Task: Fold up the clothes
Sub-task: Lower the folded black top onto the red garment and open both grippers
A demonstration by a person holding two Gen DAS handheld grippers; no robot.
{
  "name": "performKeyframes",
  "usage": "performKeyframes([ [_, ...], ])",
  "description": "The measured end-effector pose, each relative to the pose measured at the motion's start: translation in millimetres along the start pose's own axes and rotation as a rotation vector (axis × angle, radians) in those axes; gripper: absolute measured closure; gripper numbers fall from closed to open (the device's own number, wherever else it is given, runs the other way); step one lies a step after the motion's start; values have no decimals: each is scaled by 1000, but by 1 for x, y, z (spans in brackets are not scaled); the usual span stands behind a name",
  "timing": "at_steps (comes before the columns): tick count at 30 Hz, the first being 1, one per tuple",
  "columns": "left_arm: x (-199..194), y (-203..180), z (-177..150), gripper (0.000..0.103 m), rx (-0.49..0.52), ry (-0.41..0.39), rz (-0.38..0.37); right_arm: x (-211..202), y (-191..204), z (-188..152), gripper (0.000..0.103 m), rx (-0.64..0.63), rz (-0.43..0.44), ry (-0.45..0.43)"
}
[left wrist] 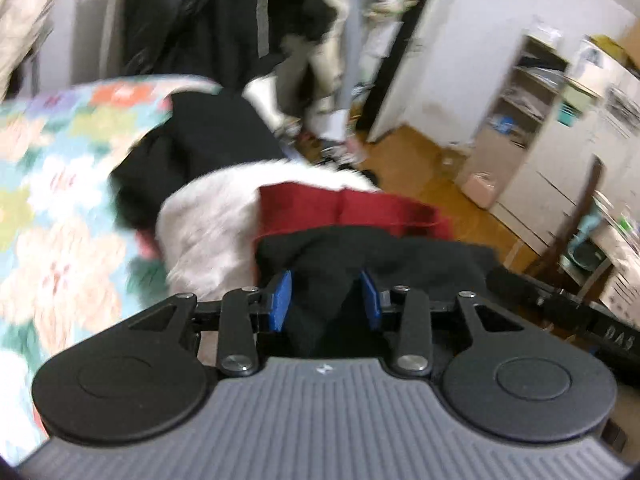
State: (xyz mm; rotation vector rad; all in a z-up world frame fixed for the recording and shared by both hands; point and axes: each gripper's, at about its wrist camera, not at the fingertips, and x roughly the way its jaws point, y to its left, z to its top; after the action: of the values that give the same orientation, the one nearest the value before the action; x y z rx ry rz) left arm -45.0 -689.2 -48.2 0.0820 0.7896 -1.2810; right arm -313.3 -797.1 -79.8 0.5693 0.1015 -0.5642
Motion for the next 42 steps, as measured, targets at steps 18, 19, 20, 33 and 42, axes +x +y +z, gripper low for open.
performKeyframes([
  [18,-109,-17,-58,22,122,-67,40,-30,37,-16,45,-152,-193,187],
  [19,-117,-14,-62,17,123,-87,59,-32,43,-20,45,-169,-199,210],
  [20,-126,-12,-68,8,115,-121,101,-34,49,-25,45,-190,-204,224],
  [33,-175,1,-118,0,182,-83,204,-69,105,-74,42,-275,-160,335],
  [42,-180,-29,-137,0,258,-170,236,-92,146,-65,29,-370,-195,292],
])
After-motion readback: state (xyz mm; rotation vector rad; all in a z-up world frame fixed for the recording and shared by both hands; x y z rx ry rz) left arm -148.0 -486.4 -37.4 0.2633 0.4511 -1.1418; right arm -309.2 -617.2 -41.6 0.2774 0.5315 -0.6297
